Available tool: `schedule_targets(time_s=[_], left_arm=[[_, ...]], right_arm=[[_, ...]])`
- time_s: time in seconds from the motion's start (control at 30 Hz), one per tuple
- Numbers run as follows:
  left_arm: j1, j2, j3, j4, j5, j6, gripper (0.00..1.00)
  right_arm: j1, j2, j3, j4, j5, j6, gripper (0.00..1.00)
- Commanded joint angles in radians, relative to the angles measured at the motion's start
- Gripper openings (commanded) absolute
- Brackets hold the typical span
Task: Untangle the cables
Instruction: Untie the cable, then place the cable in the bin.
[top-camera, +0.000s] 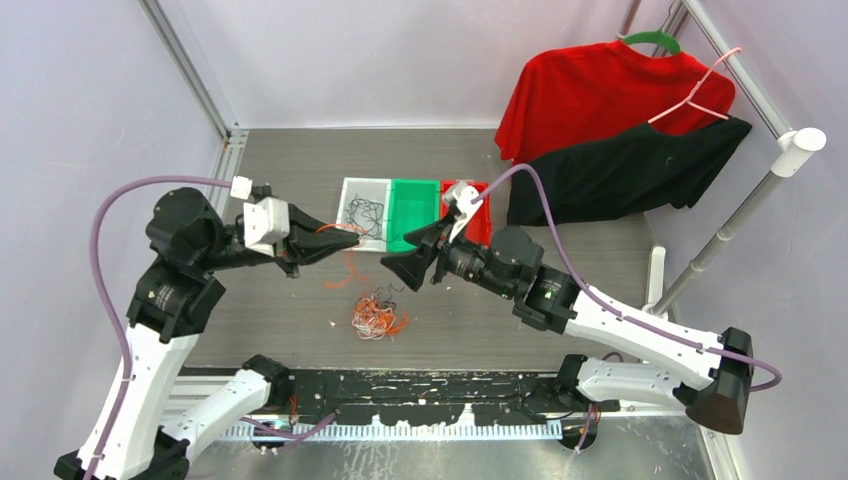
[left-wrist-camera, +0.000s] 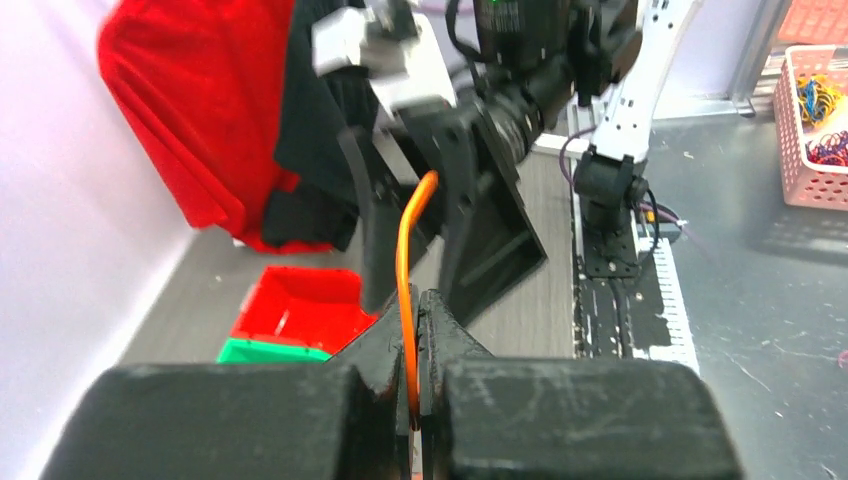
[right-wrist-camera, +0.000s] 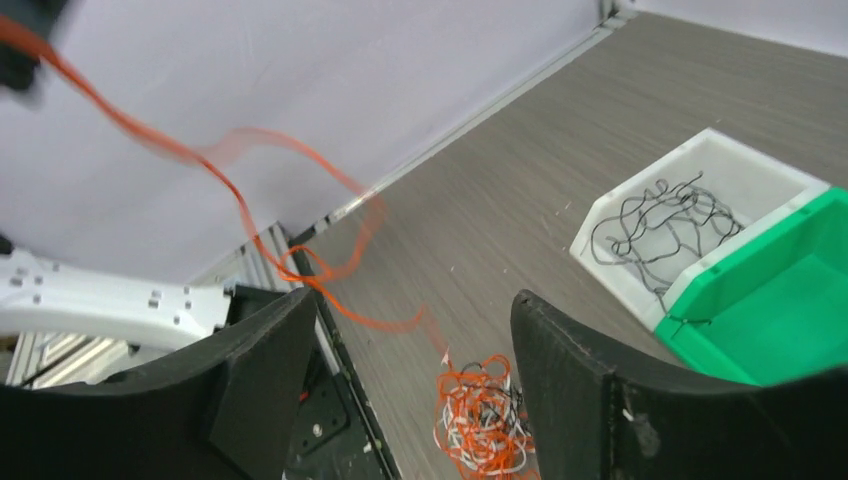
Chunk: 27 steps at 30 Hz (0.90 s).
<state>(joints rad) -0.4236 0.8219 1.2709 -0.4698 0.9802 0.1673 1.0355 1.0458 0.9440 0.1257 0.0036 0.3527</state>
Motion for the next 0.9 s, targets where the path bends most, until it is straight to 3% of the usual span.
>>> schedule_targets(time_s=[0.0,0.3,0.53,0.67,0.87], left_arm=[[-0.003,0.043,0.096,0.002,0.016,0.031,0.0],[-0.002,0.125,0.294,0.046,-0.008,0.016,0.0],[-0.003,0.17,0.411,0.046,-0.015,-0.008,0.0],[-0.003,0.172,0.413,0.045,-0.026,-0.008,0.0],[-0.003,0.157,0.281,0.042,-0.056,0.019,0.0]], right_arm=[[-0.001,-0.072,-0.101,0.209,-0.111,-0.032,0.78],[0.014,0.035,-0.156,0.31,-0.204,-0.015,0.87],[0.081,0.18,-0.127,0.399,-0.1,-0.078,0.85],[0.081,0.198,-0.127,0.414,-0.005,-0.086,0.83],[0.055,0.112,-0.154,0.307,0.132,-0.094,0.78]])
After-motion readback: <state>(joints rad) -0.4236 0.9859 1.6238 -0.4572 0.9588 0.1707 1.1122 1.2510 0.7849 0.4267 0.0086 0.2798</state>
